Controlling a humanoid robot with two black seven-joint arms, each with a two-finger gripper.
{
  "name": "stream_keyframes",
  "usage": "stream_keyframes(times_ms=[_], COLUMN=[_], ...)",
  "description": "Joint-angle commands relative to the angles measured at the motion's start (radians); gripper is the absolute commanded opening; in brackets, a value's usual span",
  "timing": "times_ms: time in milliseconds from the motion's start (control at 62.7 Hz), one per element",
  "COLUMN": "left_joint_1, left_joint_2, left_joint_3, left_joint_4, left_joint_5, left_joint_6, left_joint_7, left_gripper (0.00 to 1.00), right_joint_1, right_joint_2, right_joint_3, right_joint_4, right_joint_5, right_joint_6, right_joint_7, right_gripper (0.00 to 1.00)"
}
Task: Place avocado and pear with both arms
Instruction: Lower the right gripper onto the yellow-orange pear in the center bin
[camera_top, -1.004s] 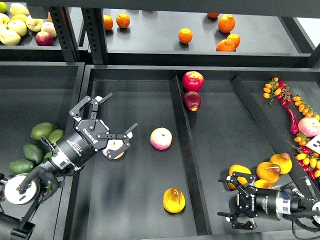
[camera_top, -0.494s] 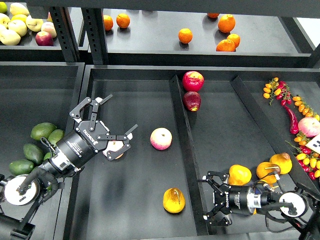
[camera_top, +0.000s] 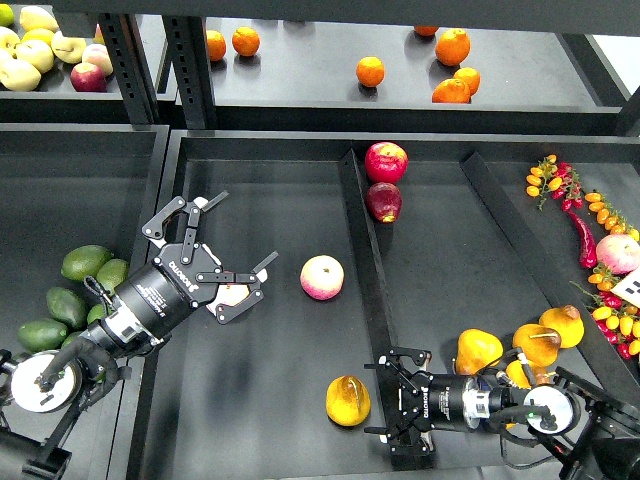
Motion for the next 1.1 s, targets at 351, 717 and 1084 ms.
stream_keyframes(times_ms=[351, 717, 1084], left_joint_1=[0.016, 0.024, 0.024], left_joint_2=[0.000, 0.000, 0.000], left_joint_3=[0.001, 0.001, 0.001], left_joint_4=[0.000, 0.000, 0.000], left_joint_5=[0.000, 0.000, 0.000], left_joint_6=[0.000, 0.000, 0.000], left_joint_7=[0.000, 0.000, 0.000], left_gripper=[0.99, 0.99, 0.99], right_joint_1=[0.009, 0.008, 0.003], right_joint_2=[0.066, 0.091, 0.108], right_joint_3=[0.010, 0.021, 0.044], right_joint_4=[-0.079, -0.099, -0.122], right_joint_5=[0.002, 0.006, 0.011], right_joint_6=[0.000, 0.000, 0.000], right_joint_7=[0.000, 0.000, 0.000], right_gripper=[1.00, 0.87, 0.68])
